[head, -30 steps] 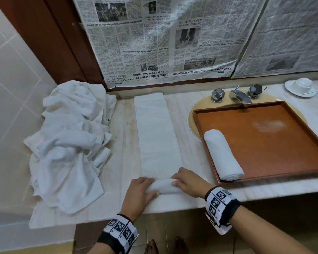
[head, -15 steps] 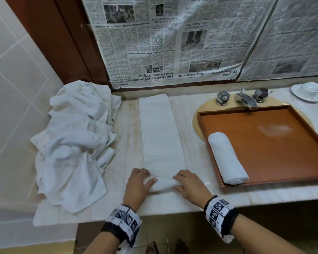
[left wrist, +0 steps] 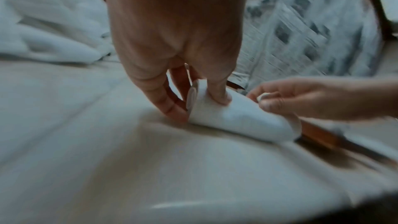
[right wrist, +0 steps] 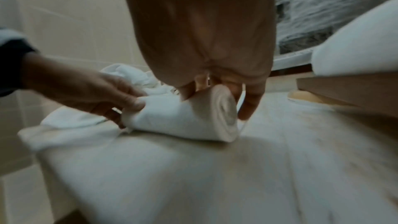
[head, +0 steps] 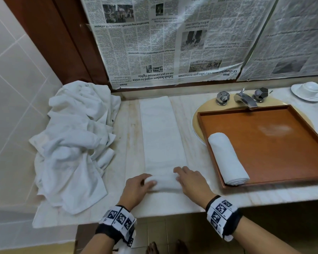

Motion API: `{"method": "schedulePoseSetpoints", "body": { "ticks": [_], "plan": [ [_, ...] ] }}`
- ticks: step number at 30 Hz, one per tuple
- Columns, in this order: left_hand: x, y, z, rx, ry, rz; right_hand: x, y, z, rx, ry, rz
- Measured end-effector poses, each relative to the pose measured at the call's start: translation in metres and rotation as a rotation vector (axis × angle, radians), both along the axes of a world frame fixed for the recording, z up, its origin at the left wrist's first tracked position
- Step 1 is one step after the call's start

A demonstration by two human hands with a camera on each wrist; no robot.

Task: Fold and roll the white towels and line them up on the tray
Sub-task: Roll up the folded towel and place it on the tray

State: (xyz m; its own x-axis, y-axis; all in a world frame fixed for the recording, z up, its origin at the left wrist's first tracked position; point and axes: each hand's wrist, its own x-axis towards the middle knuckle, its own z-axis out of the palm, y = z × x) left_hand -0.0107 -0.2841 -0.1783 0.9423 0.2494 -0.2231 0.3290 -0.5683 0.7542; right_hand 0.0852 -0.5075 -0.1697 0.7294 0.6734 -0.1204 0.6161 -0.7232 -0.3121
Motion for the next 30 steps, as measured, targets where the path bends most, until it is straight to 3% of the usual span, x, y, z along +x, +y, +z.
{"method": "schedulePoseSetpoints", "body": {
  "ticks": [2,4,7,11,16,18,20,22,26,30],
  "plan": [
    [0.003,0.000,0.000,0.004,0.022,0.090,-0.006,0.003,-0.005,-0.015,-0.153,0.045],
    [0.005,-0.001,-0.002,0.016,0.051,0.194,-0.009,0.003,-0.008,0.002,-0.184,0.082],
    [0.005,-0.005,-0.007,0.080,0.004,0.241,-0.003,-0.001,-0.012,-0.031,-0.035,0.174],
    [-0.009,-0.021,-0.011,0.228,-0.149,0.031,0.011,0.004,-0.005,0.062,0.196,0.093],
    [-0.020,-0.019,-0.014,0.366,-0.034,-0.078,0.029,0.004,0.007,0.047,0.522,0.032],
    [-0.013,-0.012,-0.011,0.278,0.010,-0.071,0.029,0.001,0.003,0.093,0.446,-0.018],
    [-0.004,-0.003,-0.007,0.165,0.033,-0.065,0.020,-0.001,-0.006,0.118,0.127,-0.002],
    [0.004,0.000,-0.003,0.069,0.055,-0.029,0.005,-0.002,-0.013,0.074,-0.061,0.088],
    [0.010,-0.006,-0.001,-0.019,0.079,0.168,0.003,-0.001,-0.020,0.042,-0.039,0.136],
    [0.004,-0.015,-0.004,0.213,-0.060,0.099,0.024,0.002,-0.012,0.117,0.244,0.088]
  ]
}}
